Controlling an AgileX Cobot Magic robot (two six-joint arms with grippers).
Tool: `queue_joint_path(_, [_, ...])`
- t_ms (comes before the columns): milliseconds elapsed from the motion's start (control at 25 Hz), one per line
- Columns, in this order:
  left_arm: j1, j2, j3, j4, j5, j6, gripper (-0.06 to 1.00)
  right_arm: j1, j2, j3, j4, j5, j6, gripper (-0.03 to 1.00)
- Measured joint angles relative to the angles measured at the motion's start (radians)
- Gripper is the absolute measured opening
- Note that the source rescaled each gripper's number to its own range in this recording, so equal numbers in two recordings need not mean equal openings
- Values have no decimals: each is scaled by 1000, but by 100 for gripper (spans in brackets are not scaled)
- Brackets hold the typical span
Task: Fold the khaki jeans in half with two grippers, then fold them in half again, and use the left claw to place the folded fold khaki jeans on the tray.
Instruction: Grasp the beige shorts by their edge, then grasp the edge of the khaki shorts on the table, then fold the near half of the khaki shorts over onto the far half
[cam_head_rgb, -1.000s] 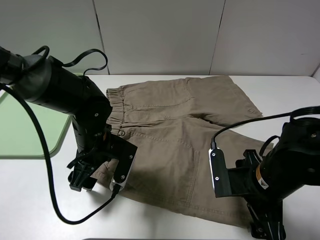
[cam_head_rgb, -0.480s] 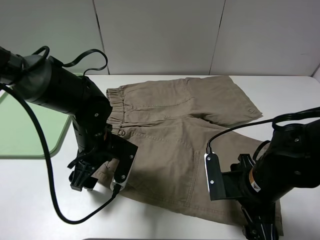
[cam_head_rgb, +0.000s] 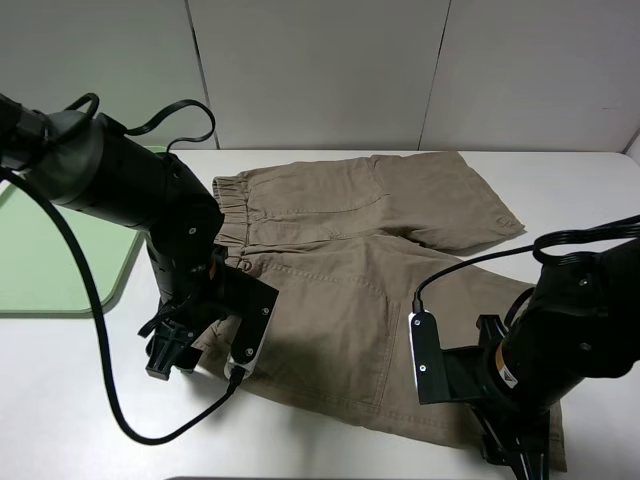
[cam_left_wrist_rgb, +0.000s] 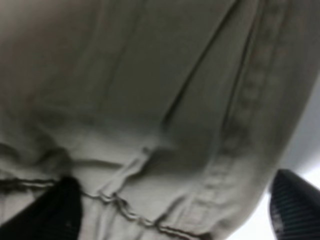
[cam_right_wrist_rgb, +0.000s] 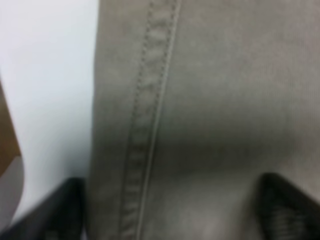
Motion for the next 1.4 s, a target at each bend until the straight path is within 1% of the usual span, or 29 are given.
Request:
queue_joint_path(80, [0,1,0,3,-13,1,56,0,0,0,0,-3,0,47])
queue_joint_path(120, [0,1,0,3,-19,1,49,0,0,0,0,-4,0,41])
queue_joint_path(240, [0,1,0,-1,-28,5,22,0,0,0,-1,-10,0,29])
queue_joint_path(320, [0,1,0,-2,-28,7,6,0,0,0,-4,-16,0,17])
queue_joint_path(360, [0,1,0,-2,-28,9,2,0,0,0,-7,-18,0,10])
queue_joint_path(400, [0,1,0,-2,-28,9,2,0,0,0,-8,-20,0,2])
queue_joint_path(440, [0,1,0,-2,-28,9,2,0,0,0,-11,-21,0,0])
queue_joint_path(880, [0,1,0,-4,-30,9,2,0,0,0,-11,-30,6,0])
queue_joint_path(1080, [0,-9,0,-8,-13,9,2,0,-1,0,-11,-17,90,0])
queue_joint_path(1240, [0,-48,1,-12,25,9,2,0,-31,-5,-6,18,149,0])
queue_joint_path(1360, [0,-91,1,-12,47,9,1,0,-84,-25,-1,79,192,0])
queue_joint_path(1400, [0,-107,1,-13,55,9,1,0,-103,-34,0,114,205,0])
